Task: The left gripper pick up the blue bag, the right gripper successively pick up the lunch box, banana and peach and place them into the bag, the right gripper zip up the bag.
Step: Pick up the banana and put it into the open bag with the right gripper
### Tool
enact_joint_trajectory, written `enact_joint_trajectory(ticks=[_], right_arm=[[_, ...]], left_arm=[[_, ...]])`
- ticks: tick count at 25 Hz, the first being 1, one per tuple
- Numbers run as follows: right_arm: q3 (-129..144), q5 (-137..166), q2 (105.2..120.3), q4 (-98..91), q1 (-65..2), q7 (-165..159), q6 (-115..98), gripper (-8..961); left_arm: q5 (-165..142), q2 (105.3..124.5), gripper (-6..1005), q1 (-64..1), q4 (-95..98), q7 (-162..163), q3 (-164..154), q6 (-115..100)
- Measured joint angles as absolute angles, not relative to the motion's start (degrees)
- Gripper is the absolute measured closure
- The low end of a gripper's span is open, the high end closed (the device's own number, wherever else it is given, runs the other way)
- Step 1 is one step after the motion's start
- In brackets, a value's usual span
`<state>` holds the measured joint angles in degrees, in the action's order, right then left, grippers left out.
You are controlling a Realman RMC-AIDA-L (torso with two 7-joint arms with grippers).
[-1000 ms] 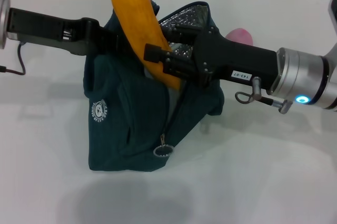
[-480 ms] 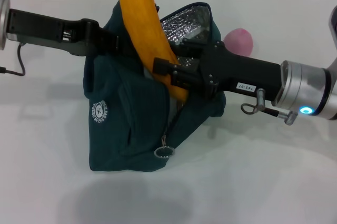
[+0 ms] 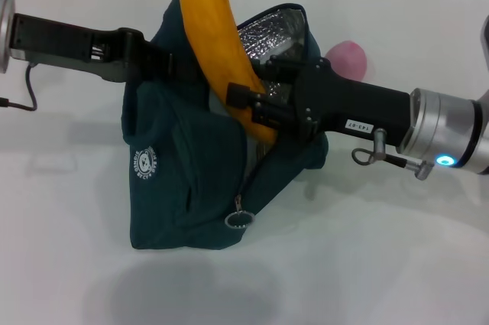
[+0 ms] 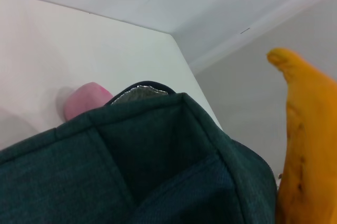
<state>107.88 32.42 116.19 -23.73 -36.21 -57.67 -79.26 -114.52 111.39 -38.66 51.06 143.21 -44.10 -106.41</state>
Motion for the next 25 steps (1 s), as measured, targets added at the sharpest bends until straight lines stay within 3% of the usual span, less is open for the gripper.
enact_joint_trajectory(ticks=[25], right_arm=[[109.39, 32.95, 116.15, -23.76, -34.86, -62.13, -79.58, 526]], left_arm=[[-114.44, 111.41, 963, -38.47, 51.06, 143.32, -43.99, -106.61]])
